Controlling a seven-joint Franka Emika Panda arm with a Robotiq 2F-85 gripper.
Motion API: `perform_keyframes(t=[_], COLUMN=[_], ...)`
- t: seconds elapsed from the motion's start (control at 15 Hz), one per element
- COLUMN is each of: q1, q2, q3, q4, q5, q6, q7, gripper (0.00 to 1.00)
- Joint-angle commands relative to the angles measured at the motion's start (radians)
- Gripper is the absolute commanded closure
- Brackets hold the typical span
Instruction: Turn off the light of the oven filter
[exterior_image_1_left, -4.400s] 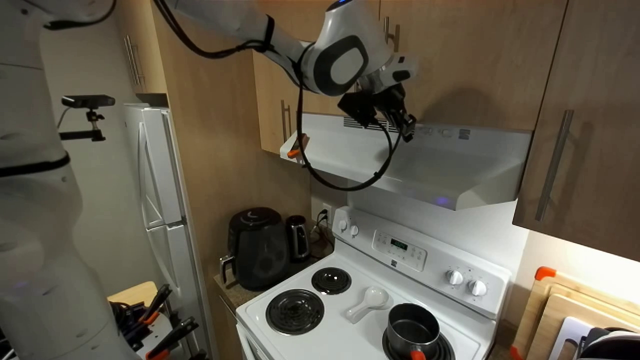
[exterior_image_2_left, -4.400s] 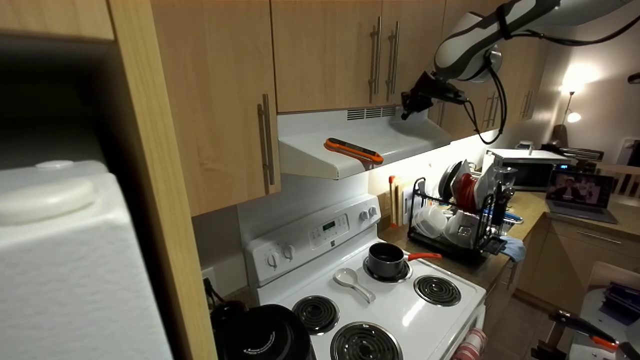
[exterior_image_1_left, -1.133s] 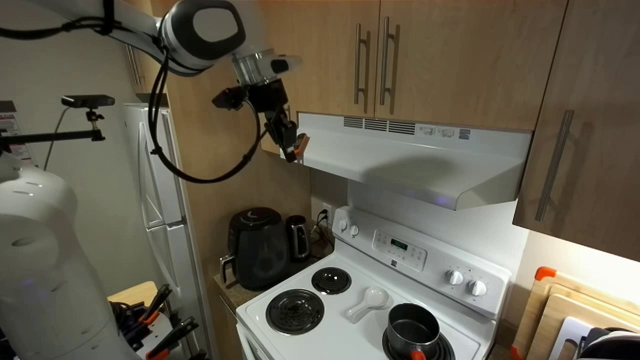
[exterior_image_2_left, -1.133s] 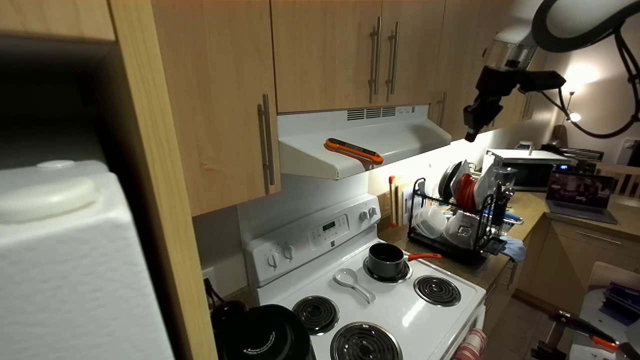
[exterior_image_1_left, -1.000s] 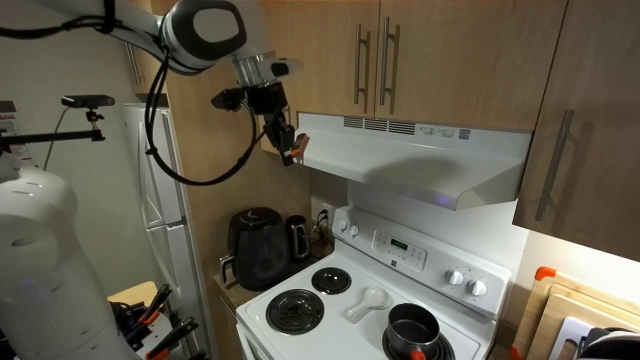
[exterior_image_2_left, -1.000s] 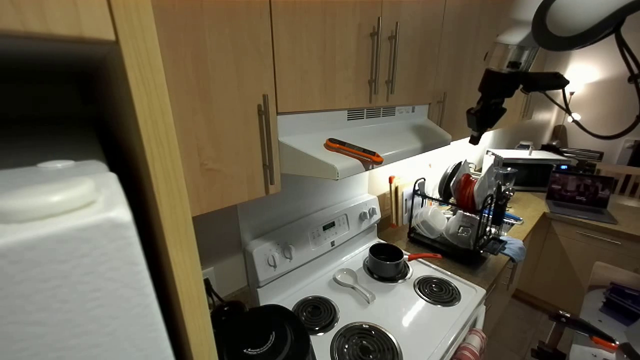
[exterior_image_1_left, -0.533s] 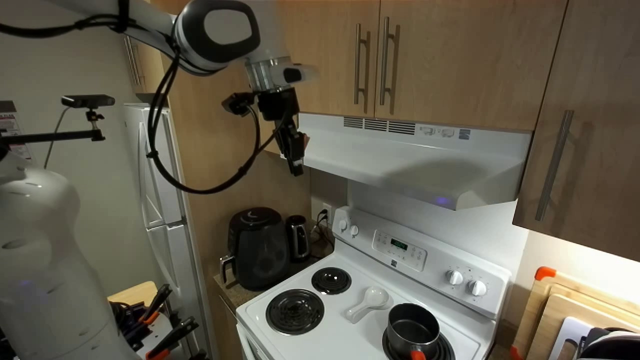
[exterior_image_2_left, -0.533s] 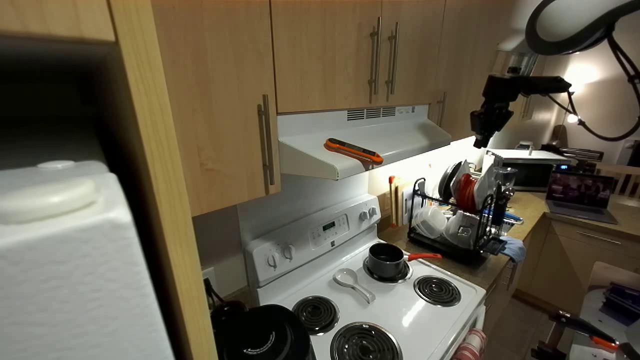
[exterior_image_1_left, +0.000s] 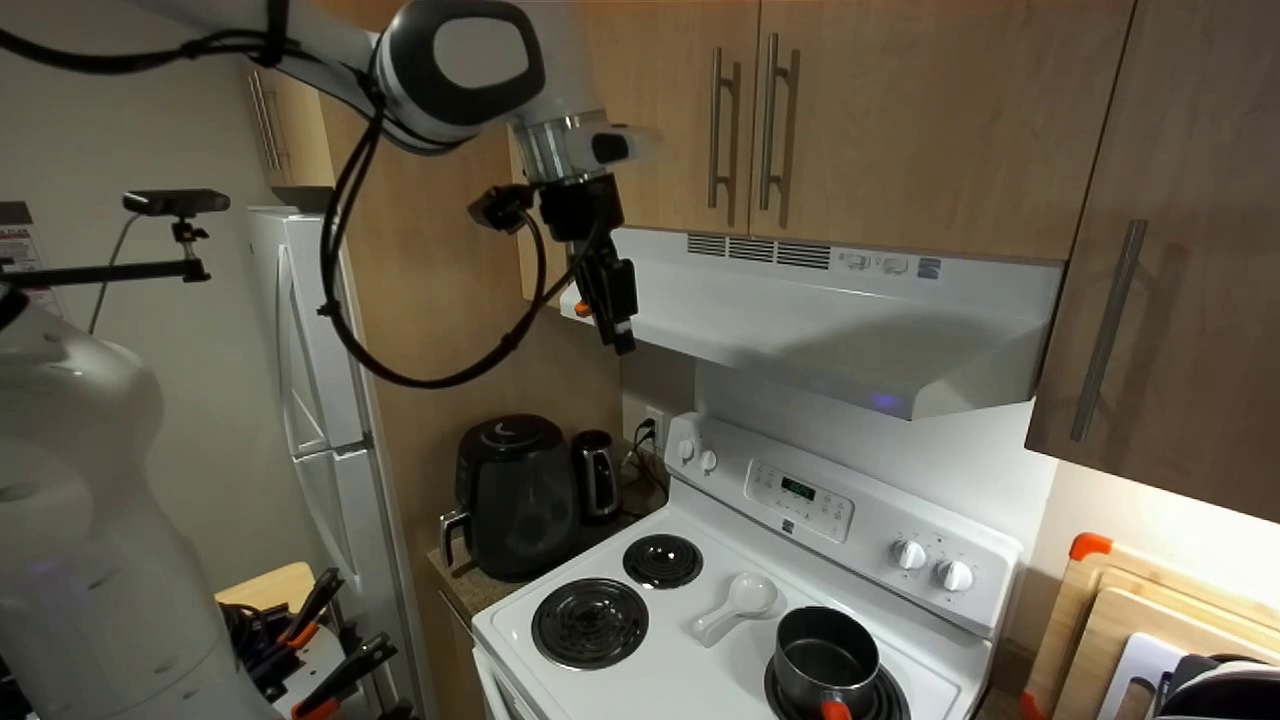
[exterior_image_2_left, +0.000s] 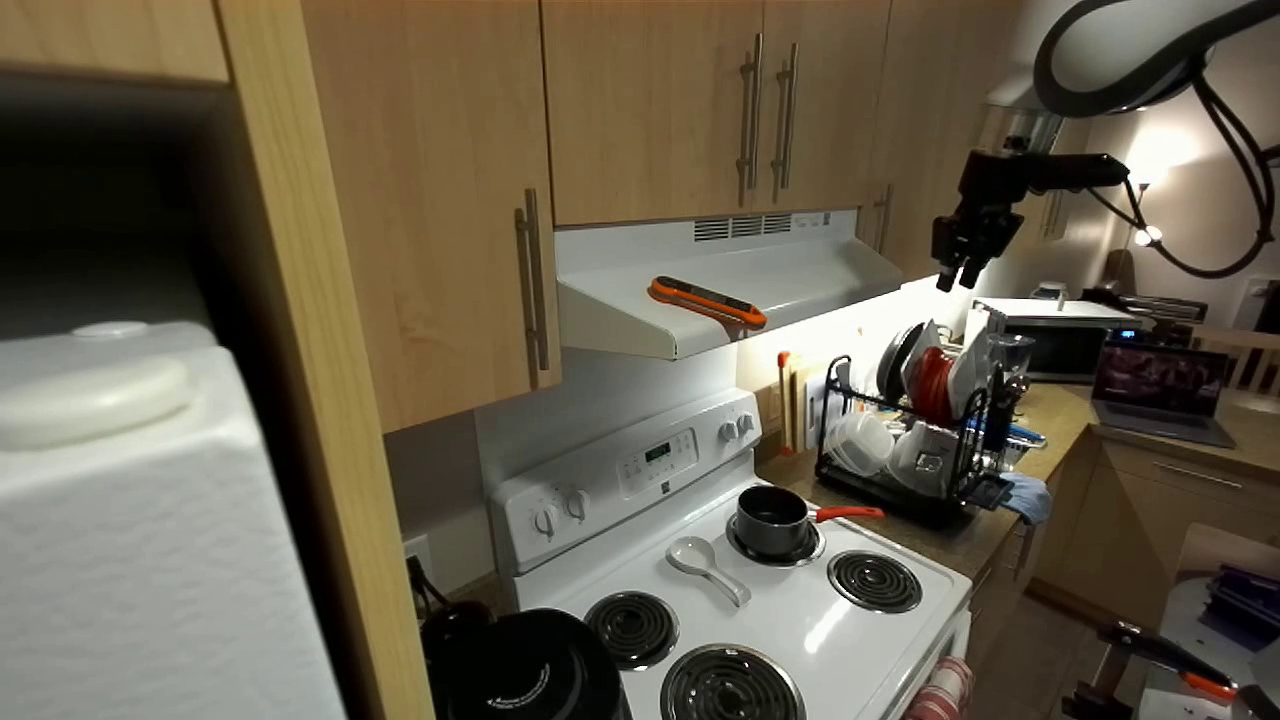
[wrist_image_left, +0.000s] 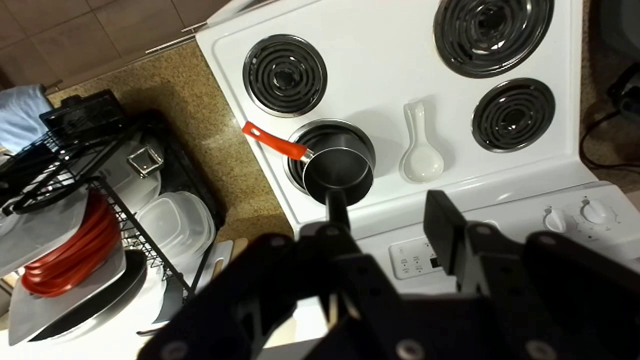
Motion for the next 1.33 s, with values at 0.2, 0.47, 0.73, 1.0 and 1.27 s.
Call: perform_keyframes(t=[0.2,0.47,0.73,1.0,1.27], q1=[0.0,0.0,0.004,0.018,0.031], q2=[0.0,0.0,0.0,-0.012,-0.011], q3=[0.0,0.0,-0.003,0.007,0.009], q4=[0.002,0.002,0.004,0.006,0.008], q5=[0.0,0.0,0.002,0.004,0.015], q6=[-0.003,-0.003,-0.001,0.005,-0.008], q7=[0.0,0.0,-0.011,-0.011,-0.01], gripper=[0.55,0.55,0.29,0.05,0.0])
